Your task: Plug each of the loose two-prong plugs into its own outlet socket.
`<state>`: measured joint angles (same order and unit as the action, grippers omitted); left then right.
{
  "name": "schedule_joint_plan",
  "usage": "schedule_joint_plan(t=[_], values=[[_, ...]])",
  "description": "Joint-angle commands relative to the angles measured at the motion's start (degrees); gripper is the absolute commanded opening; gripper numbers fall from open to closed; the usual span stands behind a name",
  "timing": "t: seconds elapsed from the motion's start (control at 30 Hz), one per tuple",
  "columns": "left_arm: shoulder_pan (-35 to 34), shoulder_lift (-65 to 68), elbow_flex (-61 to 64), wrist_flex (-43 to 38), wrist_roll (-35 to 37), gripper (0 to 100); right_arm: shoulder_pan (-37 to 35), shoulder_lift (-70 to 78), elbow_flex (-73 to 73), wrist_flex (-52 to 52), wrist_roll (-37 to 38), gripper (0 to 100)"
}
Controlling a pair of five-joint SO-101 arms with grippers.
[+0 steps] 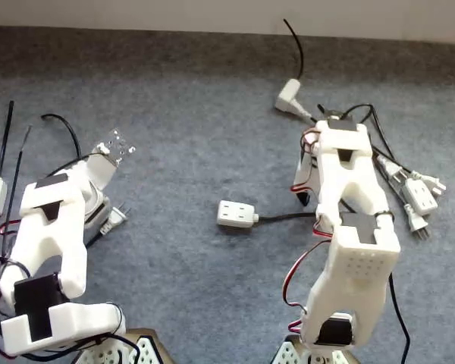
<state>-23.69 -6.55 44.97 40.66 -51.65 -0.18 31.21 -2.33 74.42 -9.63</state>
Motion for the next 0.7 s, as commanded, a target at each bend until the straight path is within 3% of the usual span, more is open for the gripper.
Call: schedule_joint_plan(t=[0.0,0.17,0.3,0.43,0.53,0.67], values=[[-1.19,-1.10,-0.40,0.09,0.44,20,-1.19,0.57,0.04,-3.12,-2.11,12.3],[-1.80,-1.10,-6.20,10.90,0.62,20,-1.19,0.57,0.04,-3.30,-2.37,12.3],[-1.36,-1.10,-13.58,19.69,6.51,20,-1.19,0.57,0.04,-3.30,-2.37,12.3],[1.36,-1.01,-15.16,25.76,6.86,20,-1.19,0.57,0.04,-3.30,-2.37,12.3],[4.88,-0.92,-11.03,24.26,6.95,20,-1.19,0.57,0.04,-3.30,-2.37,12.3],[7.69,-0.48,-5.23,13.45,11.16,20,-1.19,0.57,0.04,-3.30,-2.37,12.3]])
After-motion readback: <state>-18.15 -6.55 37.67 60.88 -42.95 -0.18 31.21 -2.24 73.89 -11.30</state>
